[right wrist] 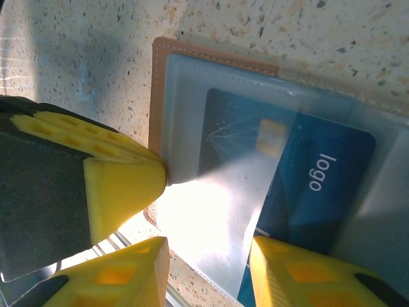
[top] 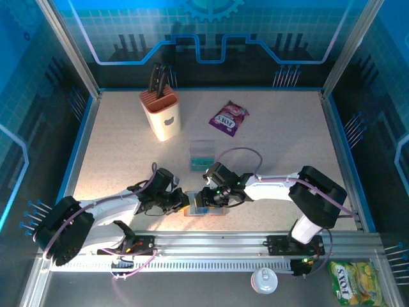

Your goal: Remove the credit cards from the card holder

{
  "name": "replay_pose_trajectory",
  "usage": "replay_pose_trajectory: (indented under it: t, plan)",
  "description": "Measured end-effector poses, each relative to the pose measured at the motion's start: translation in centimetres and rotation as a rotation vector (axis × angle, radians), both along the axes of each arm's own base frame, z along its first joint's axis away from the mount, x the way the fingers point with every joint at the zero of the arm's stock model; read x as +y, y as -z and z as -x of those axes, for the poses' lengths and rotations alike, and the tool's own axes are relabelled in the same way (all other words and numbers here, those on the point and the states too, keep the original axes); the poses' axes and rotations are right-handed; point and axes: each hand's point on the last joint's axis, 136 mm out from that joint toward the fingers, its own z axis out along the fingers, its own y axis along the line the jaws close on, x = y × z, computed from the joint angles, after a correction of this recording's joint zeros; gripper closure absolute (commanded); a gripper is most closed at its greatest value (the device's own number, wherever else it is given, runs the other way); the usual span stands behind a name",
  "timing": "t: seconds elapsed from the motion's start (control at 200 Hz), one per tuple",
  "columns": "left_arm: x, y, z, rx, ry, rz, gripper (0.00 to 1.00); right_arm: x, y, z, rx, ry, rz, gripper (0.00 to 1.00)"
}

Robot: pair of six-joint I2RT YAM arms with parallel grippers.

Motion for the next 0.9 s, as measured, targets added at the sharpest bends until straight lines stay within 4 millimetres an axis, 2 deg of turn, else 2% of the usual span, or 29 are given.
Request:
replay_pose_trajectory:
  t: [0.32, 0.51, 0.9]
  plan:
    - [0.2, -0.7, -0.4, -0.021, -0.012, -0.007, 0.89, -0.3, -0.8, -0.2, -0.023, 0.007, -0.002, 0.61]
    - [0.3, 0.2, -0.1, 0.008, -0.012, -0.029, 0.88, -0.6, -0.5, 0.0, -0.018, 0.008, 0.02, 0.61]
    - [0.3, 0.2, -0.1, 0.008, -0.01, -0.03, 0.88, -1.1, 0.5, 0.0, -0.012, 0.007, 0.058, 0.61]
